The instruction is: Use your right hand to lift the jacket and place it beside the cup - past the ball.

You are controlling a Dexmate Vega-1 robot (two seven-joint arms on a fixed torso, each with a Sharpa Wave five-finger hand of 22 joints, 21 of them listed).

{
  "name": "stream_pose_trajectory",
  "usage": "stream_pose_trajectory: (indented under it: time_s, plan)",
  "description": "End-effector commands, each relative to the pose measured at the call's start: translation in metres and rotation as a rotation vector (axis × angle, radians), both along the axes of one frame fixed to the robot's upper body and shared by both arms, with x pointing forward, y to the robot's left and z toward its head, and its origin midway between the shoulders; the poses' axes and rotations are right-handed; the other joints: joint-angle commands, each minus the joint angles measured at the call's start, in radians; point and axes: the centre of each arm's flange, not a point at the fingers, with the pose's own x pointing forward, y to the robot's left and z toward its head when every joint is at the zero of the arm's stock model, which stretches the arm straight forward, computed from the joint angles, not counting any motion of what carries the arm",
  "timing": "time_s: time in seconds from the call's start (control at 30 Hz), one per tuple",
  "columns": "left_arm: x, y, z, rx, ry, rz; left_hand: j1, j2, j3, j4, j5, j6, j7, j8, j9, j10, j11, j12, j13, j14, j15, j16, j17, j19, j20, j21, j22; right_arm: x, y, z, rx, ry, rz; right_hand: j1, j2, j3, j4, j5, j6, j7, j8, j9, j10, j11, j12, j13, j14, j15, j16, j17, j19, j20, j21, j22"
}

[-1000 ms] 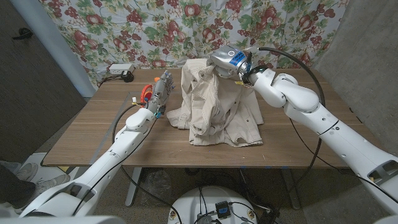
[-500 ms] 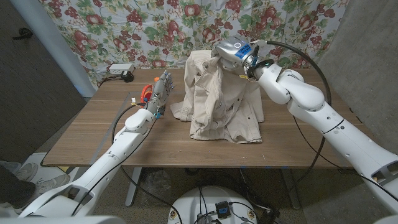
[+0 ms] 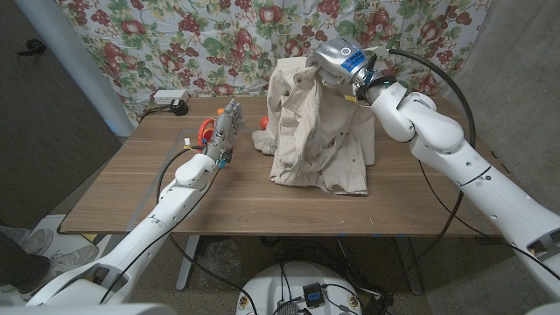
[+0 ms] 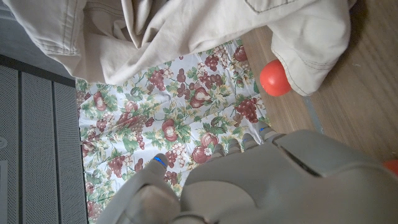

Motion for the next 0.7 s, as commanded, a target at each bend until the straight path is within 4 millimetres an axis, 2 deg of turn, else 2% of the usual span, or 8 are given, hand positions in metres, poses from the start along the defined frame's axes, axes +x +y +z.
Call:
stream_pose_trajectory:
  time_s: [0.03,0.7]
  plan:
    - [0.000,0.000,0.000,0.003,0.000,0.000,0.003,0.125,-0.001,0.001,0.006,-0.213,-0.003,0.000,0.005,-0.235,0.007,0.000,0.006,-0.239,0.002,0.005,0.003,-0.124,0.001,-0.004,0.002,-0.004,-0.012,0.015,0.040,-0.054,-0.026,0.014,0.005,0.001,-0.004,0.004,0.040,0.037,0.000,0.004,0.009,-0.003,0.006,0.003,0.042,-0.129,-0.004,0.004,-0.004,-0.093,0.007,-0.001]
    - [0.001,0.000,-0.002,0.004,0.006,0.004,0.003,0.125,-0.001,0.001,0.006,-0.214,-0.002,0.000,0.005,-0.237,0.007,0.000,0.006,-0.240,0.002,0.005,0.003,-0.125,0.000,-0.004,0.002,0.002,-0.031,0.043,0.117,-0.086,-0.071,0.017,0.004,-0.003,-0.005,0.004,0.041,0.036,-0.004,0.005,0.011,-0.003,0.004,0.004,0.045,-0.129,-0.014,0.014,-0.010,-0.093,0.021,-0.007]
